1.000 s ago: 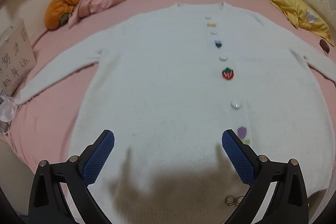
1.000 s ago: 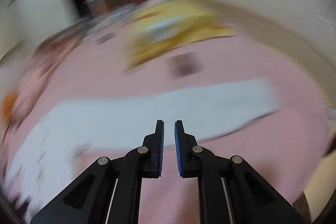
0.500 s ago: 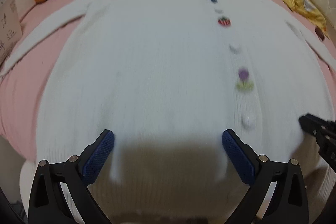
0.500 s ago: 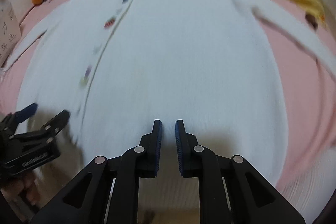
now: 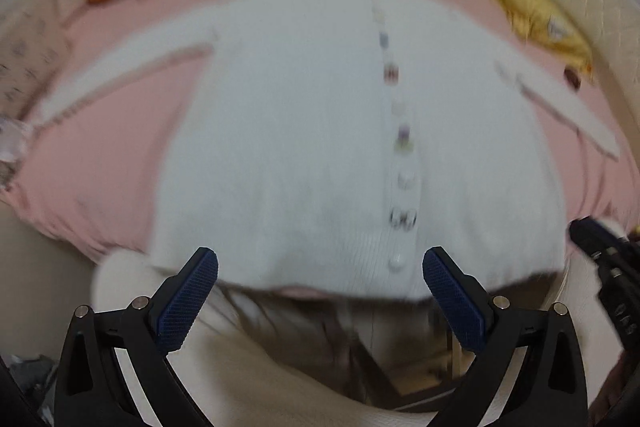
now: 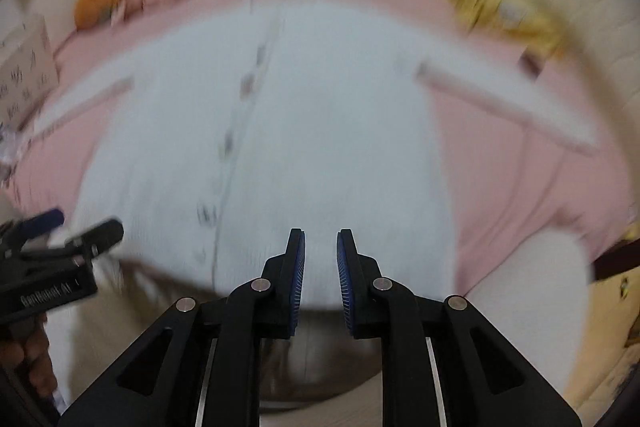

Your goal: Fold clothes

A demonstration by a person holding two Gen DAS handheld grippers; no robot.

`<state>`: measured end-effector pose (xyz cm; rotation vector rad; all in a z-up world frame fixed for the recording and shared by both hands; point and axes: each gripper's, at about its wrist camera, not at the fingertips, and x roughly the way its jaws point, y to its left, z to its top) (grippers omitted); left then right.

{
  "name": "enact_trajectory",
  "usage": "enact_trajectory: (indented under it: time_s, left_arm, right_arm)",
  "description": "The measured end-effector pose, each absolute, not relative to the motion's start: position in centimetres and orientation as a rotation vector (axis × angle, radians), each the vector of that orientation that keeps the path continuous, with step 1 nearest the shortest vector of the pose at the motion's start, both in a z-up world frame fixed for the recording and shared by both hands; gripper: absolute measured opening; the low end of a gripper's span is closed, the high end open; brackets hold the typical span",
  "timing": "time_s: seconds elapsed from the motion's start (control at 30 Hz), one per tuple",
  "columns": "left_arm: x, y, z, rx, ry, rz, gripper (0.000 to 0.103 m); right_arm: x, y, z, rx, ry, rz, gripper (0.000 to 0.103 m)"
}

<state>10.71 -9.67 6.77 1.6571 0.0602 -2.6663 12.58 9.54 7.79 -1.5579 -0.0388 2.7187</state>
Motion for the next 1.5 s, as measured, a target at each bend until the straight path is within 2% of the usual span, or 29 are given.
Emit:
enact_trajectory:
  time_s: [0.17,0.37,0.5,1.07,1.3,1.5]
  left_arm:
    - [13.4,-8.8,8.8,1.440,-0.022,-2.734,0.103]
    - [14.1,-7.8,5.6,1.610,-0.017,-2.684,0.103]
    - [14.2,-7.0,6.3,1.559,-0.066,-2.706,0.103]
    - [13.4,-7.2,6.4,1.546,-0.053,-2.688,0.103]
    - [12.2,-9.0,5.8,1.549,0.062,-2.666,0.103]
    - [10.8,-10.9,5.1,1.511,0.062,-2.626,0.103]
  right_arm:
    - [12.9,8.0,9.8,-1.399,-0.045,2.788,0.018]
    - [14.0,7.2,9.4,-1.423,-0.042,2.767,0.018]
    - [14.2,8.5,9.5,-1.426,-0.019,2.765,0.018]
    - [13.8,9.6,8.8,-1.461,0.017,2.774,0.018]
    - [13.0,10.1,8.0,-1.514,0.107,2.790,0.018]
    - [11.8,10.4,6.6,-1.590,0.185,2.817,0.018]
